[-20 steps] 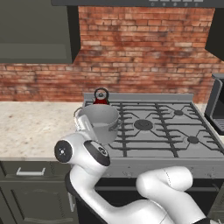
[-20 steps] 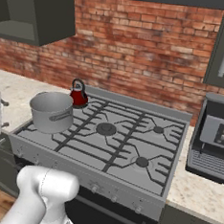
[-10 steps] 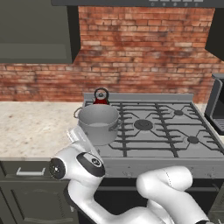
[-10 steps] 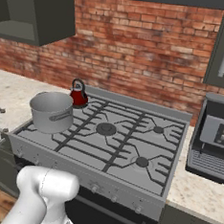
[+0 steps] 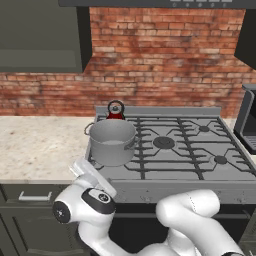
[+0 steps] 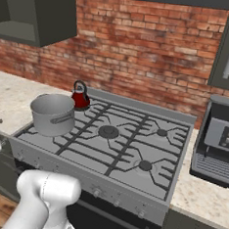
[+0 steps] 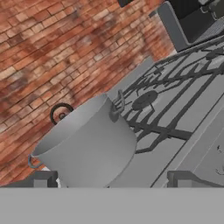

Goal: Pick the kettle from the cabinet and place it on a stove burner. Then pick the pot from the counter and place it on another stove burner. Finally, turn both burners on.

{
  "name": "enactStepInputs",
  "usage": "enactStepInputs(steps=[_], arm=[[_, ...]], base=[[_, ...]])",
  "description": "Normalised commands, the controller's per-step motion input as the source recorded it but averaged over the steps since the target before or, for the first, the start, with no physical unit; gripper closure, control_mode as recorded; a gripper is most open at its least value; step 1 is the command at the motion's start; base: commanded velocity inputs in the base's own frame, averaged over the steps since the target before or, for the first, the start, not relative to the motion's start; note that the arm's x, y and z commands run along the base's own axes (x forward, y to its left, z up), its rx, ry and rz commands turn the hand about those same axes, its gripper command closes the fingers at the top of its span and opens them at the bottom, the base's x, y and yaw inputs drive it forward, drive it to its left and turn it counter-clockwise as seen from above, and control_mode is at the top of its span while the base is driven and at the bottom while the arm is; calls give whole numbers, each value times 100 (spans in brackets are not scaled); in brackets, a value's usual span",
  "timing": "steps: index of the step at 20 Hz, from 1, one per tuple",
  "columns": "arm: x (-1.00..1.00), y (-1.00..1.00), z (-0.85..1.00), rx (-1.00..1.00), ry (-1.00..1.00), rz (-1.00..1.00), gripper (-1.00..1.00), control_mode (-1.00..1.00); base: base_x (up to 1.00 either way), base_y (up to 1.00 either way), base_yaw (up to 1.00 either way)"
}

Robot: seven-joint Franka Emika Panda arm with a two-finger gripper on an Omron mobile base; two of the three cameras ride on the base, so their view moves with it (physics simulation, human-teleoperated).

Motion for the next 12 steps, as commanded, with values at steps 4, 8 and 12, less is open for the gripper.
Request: enactStepInputs(steps=[4,8,12], arm=[[0,15,-34,-12,0,4,-100,-100],[0,13,-38,-13,0,5,-100,-100],[0,10,-42,-15,1,5,-100,-100]], base=[[0,0,0],[0,0,0],[0,0,0]])
